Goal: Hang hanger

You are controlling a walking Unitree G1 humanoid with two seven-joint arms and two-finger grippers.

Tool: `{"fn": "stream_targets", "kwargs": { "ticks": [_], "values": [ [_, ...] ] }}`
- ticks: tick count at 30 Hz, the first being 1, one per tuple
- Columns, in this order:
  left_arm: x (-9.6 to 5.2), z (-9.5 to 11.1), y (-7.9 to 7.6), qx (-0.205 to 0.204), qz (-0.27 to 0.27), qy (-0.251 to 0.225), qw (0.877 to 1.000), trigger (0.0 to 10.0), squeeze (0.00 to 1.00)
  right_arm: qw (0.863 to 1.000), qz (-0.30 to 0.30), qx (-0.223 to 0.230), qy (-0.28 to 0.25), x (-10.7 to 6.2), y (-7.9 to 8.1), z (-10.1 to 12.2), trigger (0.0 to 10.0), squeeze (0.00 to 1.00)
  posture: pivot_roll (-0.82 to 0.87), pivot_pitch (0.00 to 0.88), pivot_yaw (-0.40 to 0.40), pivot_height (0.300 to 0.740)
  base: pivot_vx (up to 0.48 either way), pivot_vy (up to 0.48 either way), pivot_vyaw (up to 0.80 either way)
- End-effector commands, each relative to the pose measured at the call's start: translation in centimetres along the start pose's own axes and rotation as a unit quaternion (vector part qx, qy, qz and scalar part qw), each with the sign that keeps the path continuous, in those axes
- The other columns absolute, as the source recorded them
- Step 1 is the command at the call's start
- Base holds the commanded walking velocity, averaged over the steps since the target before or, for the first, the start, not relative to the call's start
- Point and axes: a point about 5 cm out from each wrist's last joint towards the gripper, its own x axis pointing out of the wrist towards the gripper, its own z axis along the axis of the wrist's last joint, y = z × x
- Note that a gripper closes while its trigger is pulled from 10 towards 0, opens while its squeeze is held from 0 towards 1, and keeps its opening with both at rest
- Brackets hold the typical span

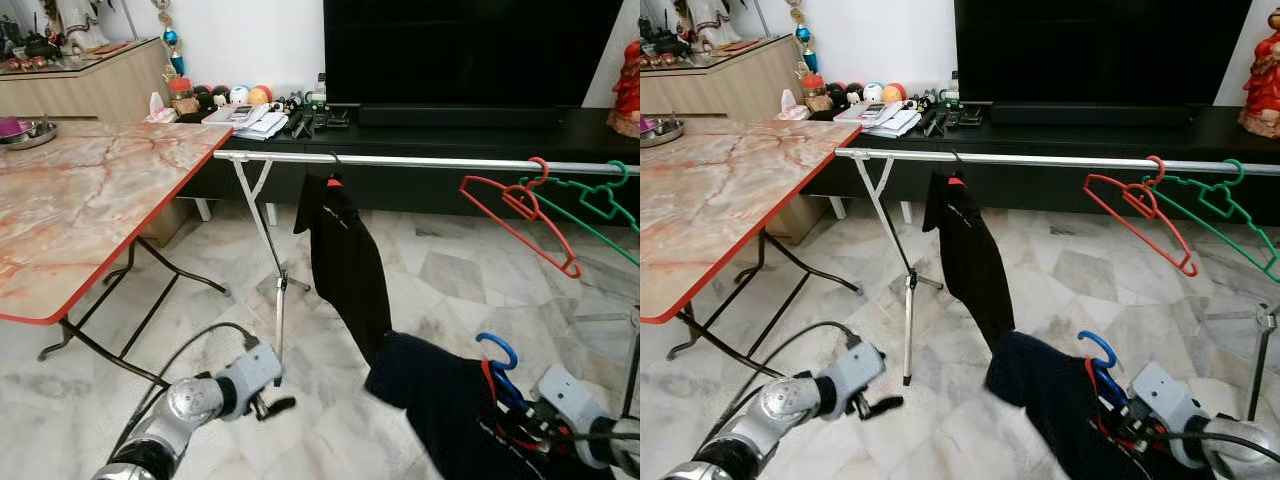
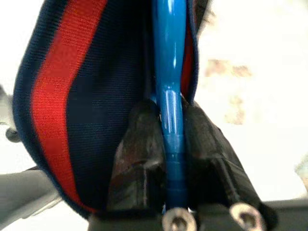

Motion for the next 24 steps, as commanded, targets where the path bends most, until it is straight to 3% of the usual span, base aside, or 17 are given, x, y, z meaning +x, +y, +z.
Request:
{"fn": "stream_targets", "kwargs": {
  "ticks": [1,10,14,24],
  "values": [
    [0.3,0.4,-0.4,0.022,-0.025,0.001,0.999,10.0,0.0,0.999,0.021,-0.017,-0.037,-0.3,0.3,1.7,10.0,0.0,-0.05,0.0,0.106,0.74,0.0,0.0,0.0],
    [1.7,1.7,-1.6,0.026,-0.065,-0.013,0.997,10.0,0.0,0.996,0.071,-0.039,-0.049,-1.4,2.5,2.6,10.0,0.0,-0.05,0.0,0.104,0.74,0.0,0.0,0.0],
    [3.3,2.9,-3.2,0.028,-0.084,-0.029,0.996,10.0,0.0,0.994,0.083,-0.043,-0.052,-1.3,3.3,3.4,10.0,0.0,-0.05,0.0,0.107,0.74,0.0,0.0,0.0],
    [4.2,3.9,-3.4,0.019,-0.061,-0.042,0.997,10.0,0.0,0.993,0.084,-0.049,-0.06,-2.1,4.0,4.4,10.0,0.0,-0.07,0.0,0.116,0.74,0.0,0.0,0.0]
  ]
}}
